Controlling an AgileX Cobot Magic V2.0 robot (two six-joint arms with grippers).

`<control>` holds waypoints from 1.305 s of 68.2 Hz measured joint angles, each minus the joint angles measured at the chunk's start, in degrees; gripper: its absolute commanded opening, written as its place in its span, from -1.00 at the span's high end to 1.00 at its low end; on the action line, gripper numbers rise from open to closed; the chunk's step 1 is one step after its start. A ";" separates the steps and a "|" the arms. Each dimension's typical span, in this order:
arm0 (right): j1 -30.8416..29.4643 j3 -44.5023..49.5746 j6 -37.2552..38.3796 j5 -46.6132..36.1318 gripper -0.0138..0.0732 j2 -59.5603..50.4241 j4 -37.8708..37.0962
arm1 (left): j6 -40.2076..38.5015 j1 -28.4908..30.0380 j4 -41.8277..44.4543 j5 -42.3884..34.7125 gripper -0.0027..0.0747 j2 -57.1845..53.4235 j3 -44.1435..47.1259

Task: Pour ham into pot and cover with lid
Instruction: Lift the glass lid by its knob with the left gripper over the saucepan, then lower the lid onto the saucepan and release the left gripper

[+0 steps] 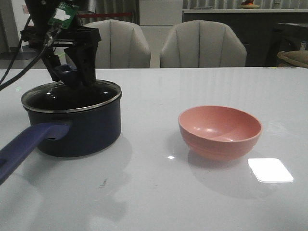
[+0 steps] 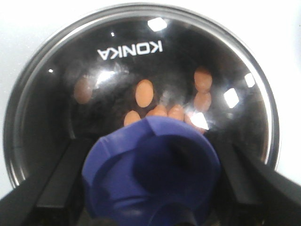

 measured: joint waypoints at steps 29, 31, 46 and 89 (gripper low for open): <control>0.00 0.00 0.00 0.00 0.31 0.00 0.00 | 0.00 0.00 0.10 0.48 -0.48 0.25 -5.34; 0.00 0.00 0.00 0.00 0.31 0.00 0.00 | 0.00 0.00 0.10 0.48 -0.46 -0.23 -5.47; 0.00 0.00 -0.10 0.00 0.31 0.00 0.00 | 1.70 0.00 -1.36 0.48 -0.30 -7.40 -4.24; 0.00 0.00 -0.10 0.00 0.31 0.00 0.00 | 5.92 0.00 -4.14 -7.13 0.02 -50.30 28.93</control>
